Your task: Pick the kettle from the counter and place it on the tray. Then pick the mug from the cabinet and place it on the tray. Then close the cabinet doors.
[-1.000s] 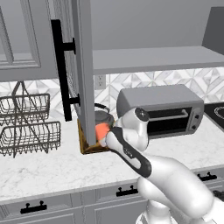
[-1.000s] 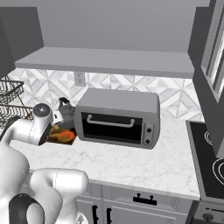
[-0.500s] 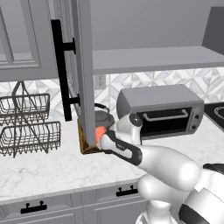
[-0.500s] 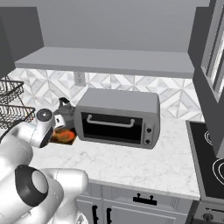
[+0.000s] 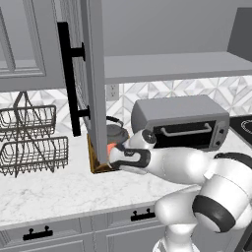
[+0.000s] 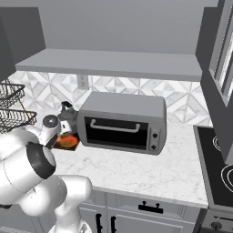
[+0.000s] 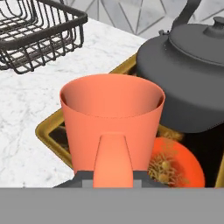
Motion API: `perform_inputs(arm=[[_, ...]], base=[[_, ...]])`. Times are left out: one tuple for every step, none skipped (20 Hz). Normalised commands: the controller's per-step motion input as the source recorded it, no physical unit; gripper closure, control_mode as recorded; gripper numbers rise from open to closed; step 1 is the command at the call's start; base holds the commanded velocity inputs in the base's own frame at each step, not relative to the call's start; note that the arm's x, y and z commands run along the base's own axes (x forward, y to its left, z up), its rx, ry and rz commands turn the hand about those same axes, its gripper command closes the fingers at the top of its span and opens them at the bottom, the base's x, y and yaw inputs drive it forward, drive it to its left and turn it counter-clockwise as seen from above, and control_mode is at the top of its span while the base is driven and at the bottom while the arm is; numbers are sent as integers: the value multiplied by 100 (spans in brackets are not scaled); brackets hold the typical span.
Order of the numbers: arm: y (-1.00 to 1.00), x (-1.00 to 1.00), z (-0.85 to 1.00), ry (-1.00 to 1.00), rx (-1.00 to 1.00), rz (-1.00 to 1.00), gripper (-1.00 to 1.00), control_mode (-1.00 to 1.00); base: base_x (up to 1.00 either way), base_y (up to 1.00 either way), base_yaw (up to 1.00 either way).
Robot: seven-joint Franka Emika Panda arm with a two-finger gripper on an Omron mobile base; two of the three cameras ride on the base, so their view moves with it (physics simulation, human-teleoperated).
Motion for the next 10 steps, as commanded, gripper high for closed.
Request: perform_inputs(arm=[[0, 26, -25, 0, 0, 0, 100, -100], [0, 26, -26, 0, 0, 0, 100, -100], [0, 28, -25, 0, 0, 0, 100, -100], [0, 27, -26, 0, 0, 0, 100, -100], [0, 24, -21, 0, 0, 0, 100, -100], [0, 21, -19, 0, 0, 0, 100, -100], [0, 19, -21, 0, 0, 0, 100, -100], [0, 17, -17, 0, 0, 0, 100, -100], [0, 15, -20, 0, 0, 0, 100, -100], [0, 13, -19, 0, 0, 0, 100, -100]], base=[[0, 0, 0], [0, 0, 0], [0, 0, 0], [0, 0, 0], [0, 0, 0], [0, 0, 0], [0, 0, 0], [0, 0, 0], [0, 0, 0], [0, 0, 0]])
